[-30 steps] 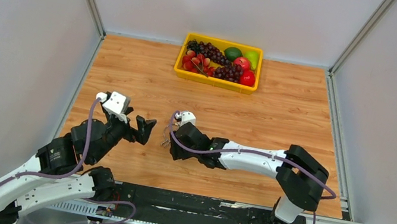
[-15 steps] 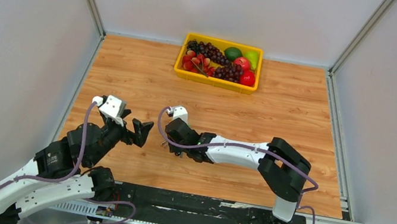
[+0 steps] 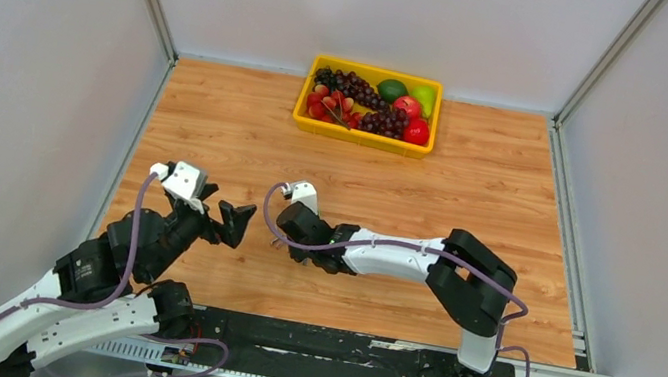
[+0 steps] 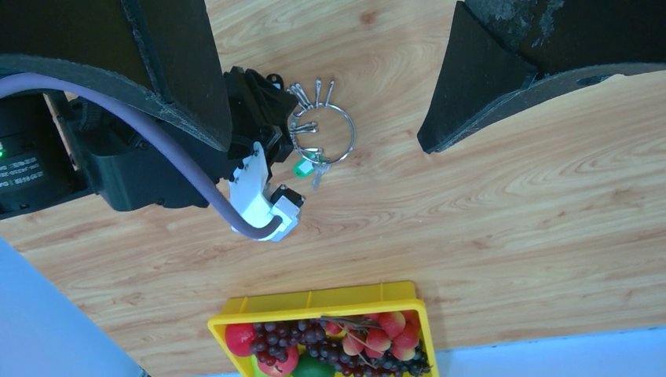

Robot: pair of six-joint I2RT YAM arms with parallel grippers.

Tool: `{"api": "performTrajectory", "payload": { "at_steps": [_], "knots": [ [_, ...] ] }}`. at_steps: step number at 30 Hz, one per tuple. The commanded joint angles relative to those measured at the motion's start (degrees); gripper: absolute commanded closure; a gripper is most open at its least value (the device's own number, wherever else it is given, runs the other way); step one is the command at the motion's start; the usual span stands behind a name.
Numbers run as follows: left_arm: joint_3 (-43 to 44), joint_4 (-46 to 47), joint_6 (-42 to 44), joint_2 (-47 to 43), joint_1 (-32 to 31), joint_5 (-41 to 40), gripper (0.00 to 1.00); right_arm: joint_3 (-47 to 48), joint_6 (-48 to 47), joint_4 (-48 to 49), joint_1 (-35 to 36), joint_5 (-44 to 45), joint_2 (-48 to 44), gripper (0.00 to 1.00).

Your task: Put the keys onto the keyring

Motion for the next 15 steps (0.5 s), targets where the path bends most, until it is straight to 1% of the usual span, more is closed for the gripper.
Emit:
{"api": "performTrajectory", "payload": {
  "at_steps": [1,15],
  "knots": [
    [-0.2,-0.5,1.0,-1.1,0.0,-0.2,0.0,1.1,0.9,0.5,0.2,0.8,1.6,0.77],
    [-0.2,-0.9,0.8,-1.9,0.1,-0.4,0.0,1.1,2.1,0.5,0.3,0.4,3.6,0.76]
  ]
}}
